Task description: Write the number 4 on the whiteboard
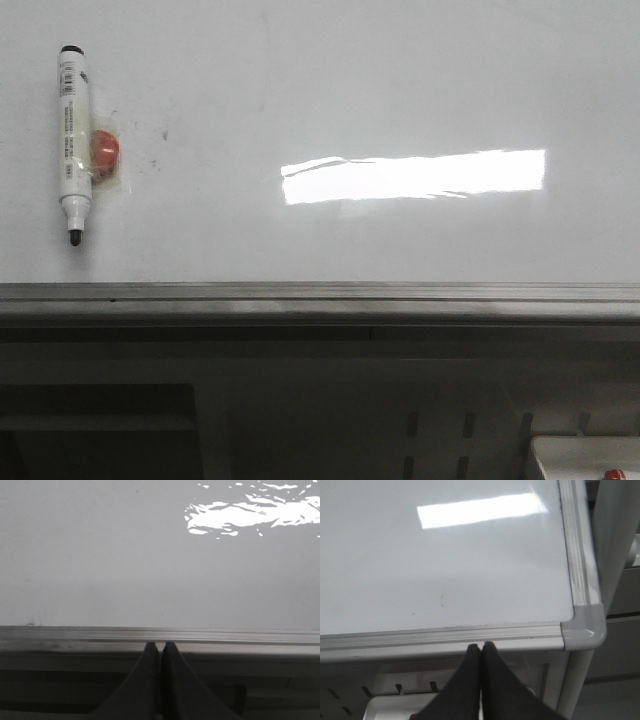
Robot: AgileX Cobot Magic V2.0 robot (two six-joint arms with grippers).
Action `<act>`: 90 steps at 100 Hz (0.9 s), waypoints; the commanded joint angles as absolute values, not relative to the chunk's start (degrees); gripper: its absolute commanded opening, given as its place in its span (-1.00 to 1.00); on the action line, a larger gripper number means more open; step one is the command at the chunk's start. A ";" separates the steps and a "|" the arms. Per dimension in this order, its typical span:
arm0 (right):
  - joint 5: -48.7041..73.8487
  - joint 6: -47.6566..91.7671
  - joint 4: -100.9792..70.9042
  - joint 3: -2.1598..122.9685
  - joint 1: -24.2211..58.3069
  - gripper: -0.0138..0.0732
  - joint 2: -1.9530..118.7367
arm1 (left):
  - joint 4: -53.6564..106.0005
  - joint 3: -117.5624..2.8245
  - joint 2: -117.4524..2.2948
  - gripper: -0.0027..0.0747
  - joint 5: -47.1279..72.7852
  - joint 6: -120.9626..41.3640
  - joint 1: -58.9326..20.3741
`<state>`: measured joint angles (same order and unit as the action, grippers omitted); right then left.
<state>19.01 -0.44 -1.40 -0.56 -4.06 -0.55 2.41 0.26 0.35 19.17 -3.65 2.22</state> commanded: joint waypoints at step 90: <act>16.29 -0.33 -0.46 -1.90 -4.03 -0.83 -1.42 | 1.02 2.21 1.66 -0.98 15.37 -3.59 2.35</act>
